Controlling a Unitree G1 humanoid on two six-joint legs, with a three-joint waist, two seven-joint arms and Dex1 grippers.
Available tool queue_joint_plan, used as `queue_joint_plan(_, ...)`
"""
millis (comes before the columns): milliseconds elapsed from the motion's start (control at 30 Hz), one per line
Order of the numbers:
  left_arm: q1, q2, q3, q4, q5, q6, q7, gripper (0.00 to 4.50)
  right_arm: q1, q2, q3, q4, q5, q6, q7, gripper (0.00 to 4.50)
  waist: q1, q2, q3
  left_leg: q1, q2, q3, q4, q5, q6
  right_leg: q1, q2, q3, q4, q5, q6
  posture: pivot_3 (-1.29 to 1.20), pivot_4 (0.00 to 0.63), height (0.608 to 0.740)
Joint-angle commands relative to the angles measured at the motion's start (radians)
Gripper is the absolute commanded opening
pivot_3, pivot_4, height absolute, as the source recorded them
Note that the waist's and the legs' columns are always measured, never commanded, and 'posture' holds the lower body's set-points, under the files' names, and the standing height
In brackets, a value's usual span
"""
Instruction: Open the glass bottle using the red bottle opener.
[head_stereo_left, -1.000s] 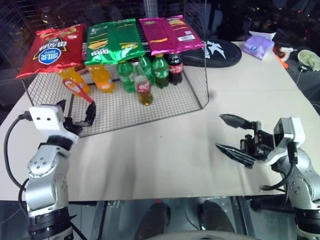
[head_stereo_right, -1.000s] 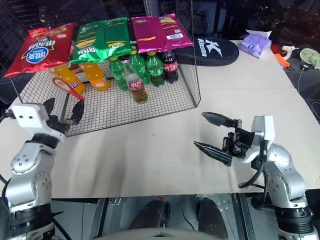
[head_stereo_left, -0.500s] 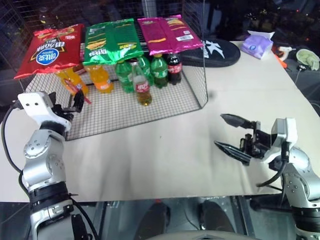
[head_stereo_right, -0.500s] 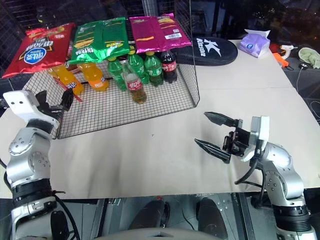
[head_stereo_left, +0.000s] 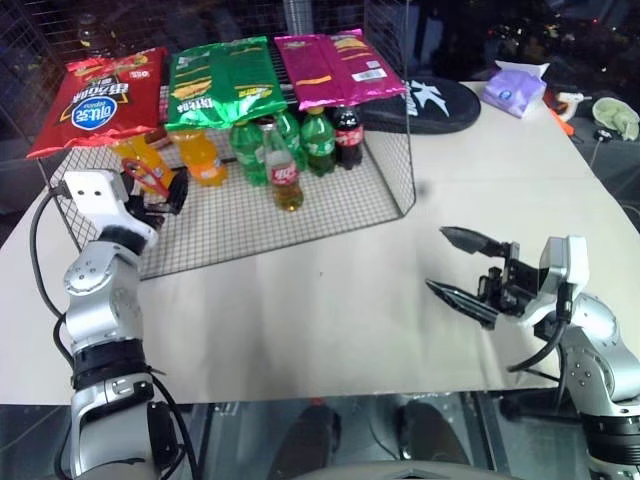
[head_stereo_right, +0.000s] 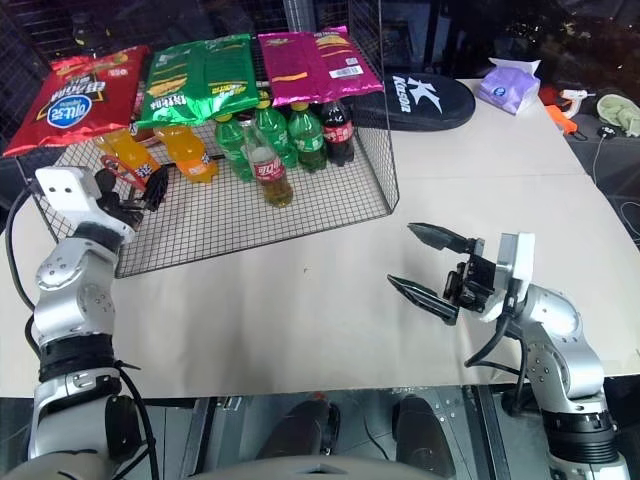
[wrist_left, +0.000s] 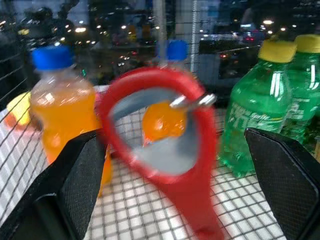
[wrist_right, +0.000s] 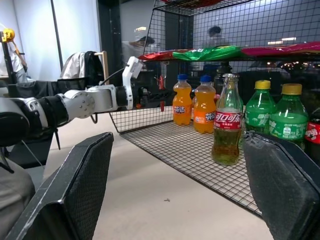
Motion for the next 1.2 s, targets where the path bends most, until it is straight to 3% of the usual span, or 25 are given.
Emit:
queue_joint_plan(33,-0.027,0.02,0.015,0.003,-0.005,-0.038,-0.002,4.5,0.005,0.001,-0.016,-0.018,0.003,-0.021,-0.004,4.14,0.0,0.0,0.0,0.0,0.0,0.0,0.0,0.0,0.0,0.0,0.0,0.0,0.0,0.0,0.0,0.0,0.15,0.74)
queue_joint_plan(133,-0.03,0.019,0.015,0.008,-0.009,-0.044,-0.004,4.5,0.01,0.003,-0.015,-0.014,-0.001,-0.029,-0.005,4.14,0.0,0.0,0.0,0.0,0.0,0.0,0.0,0.0,0.0,0.0,0.0,0.0,0.0,0.0,0.0,0.0,0.15,0.74)
queue_joint_plan(433,-0.02,0.009,0.023,-0.009,-0.015,-0.048,0.011,0.37,0.015,0.008,-0.01,0.007,-0.017,-0.052,0.002,4.21,0.003,0.0,0.0,0.0,0.0,0.0,0.0,0.0,0.0,0.0,0.0,0.0,0.0,0.0,0.0,0.0,0.15,0.74)
queue_joint_plan(467,-0.016,0.007,0.024,-0.014,-0.014,-0.048,0.013,0.09,0.014,0.008,-0.009,0.011,-0.021,-0.057,0.005,4.21,0.005,0.0,0.0,-0.001,0.0,0.0,0.0,0.0,0.0,0.0,0.0,-0.001,0.0,0.0,0.0,0.0,0.15,0.74)
queue_joint_plan(833,0.05,-0.012,0.043,-0.175,0.002,-0.058,0.097,0.09,0.014,0.006,-0.009,0.041,-0.024,-0.074,0.024,4.21,0.001,0.0,0.0,-0.001,-0.001,0.0,0.001,0.0,0.0,-0.001,0.0,0.0,0.0,0.0,0.0,0.0,0.15,0.74)
queue_joint_plan(1200,0.141,-0.037,0.022,-0.305,0.212,-0.127,0.306,0.09,0.0,0.004,-0.01,0.075,-0.026,-0.086,0.041,4.21,0.002,-0.001,0.0,-0.002,-0.001,0.0,0.0,0.0,0.0,-0.001,-0.001,0.0,-0.001,0.0,0.0,0.0,0.15,0.74)
